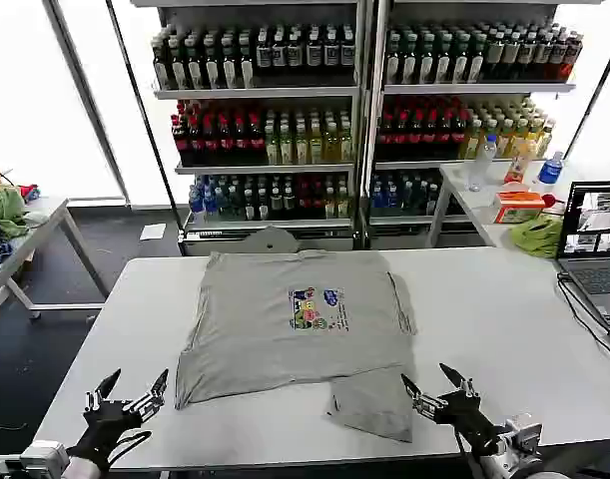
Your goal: Fold and organize the clothes.
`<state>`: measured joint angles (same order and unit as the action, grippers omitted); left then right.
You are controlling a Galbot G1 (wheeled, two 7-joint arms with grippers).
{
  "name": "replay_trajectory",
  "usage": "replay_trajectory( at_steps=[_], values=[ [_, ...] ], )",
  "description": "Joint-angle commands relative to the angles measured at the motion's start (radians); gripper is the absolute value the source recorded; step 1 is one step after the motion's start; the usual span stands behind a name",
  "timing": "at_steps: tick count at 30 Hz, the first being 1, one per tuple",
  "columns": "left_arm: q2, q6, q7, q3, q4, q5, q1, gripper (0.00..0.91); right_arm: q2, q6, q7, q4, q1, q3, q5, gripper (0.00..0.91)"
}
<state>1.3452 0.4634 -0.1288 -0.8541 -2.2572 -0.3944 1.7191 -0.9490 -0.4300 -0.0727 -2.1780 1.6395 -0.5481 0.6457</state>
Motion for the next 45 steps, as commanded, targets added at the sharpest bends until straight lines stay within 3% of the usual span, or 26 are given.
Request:
replay_trajectory(
  at_steps=[1,17,18,19,20,27,41,44,45],
  values=[
    [-0.091,0.115,0.077,0.073,0.002,-0.076,0.024,0.907,-0.009,-0.149,-0.105,-0.025,0.005,0.02,-0.014,0.907],
    [-0.095,0.114,0.076,0.122,0.097,-0.072,-0.067,0.907,-0.052,-0.15,-0.115,-0.008,-0.035,0.127,-0.007,0.907],
    [-0.094,0.114,0.075,0.123,0.1,-0.072,-0.069,0.907,-0.057,-0.149,-0.115,-0.005,-0.041,0.134,-0.005,0.665],
    [-0.093,0.114,0.075,0.122,0.101,-0.072,-0.069,0.907,-0.06,-0.15,-0.116,-0.001,-0.045,0.142,-0.002,0.101],
    [-0.093,0.114,0.073,0.121,0.104,-0.073,-0.071,0.907,-0.063,-0.15,-0.113,0.006,-0.051,0.151,-0.004,0.04],
    [-0.092,0.114,0.071,0.114,0.112,-0.092,-0.071,0.907,-0.083,-0.15,-0.107,0.044,-0.09,0.207,0.0,0.0],
    [-0.072,0.114,0.071,0.144,0.162,-0.107,-0.091,0.907,-0.068,-0.149,-0.116,0.028,-0.092,0.198,0.032,0.0],
    [-0.071,0.113,0.071,0.145,0.175,-0.107,-0.098,0.756,-0.065,-0.149,-0.114,0.029,-0.09,0.193,0.033,0.0],
    [-0.071,0.114,0.071,0.145,0.178,-0.107,-0.1,0.605,-0.063,-0.149,-0.114,0.03,-0.09,0.193,0.033,0.0]
  ],
)
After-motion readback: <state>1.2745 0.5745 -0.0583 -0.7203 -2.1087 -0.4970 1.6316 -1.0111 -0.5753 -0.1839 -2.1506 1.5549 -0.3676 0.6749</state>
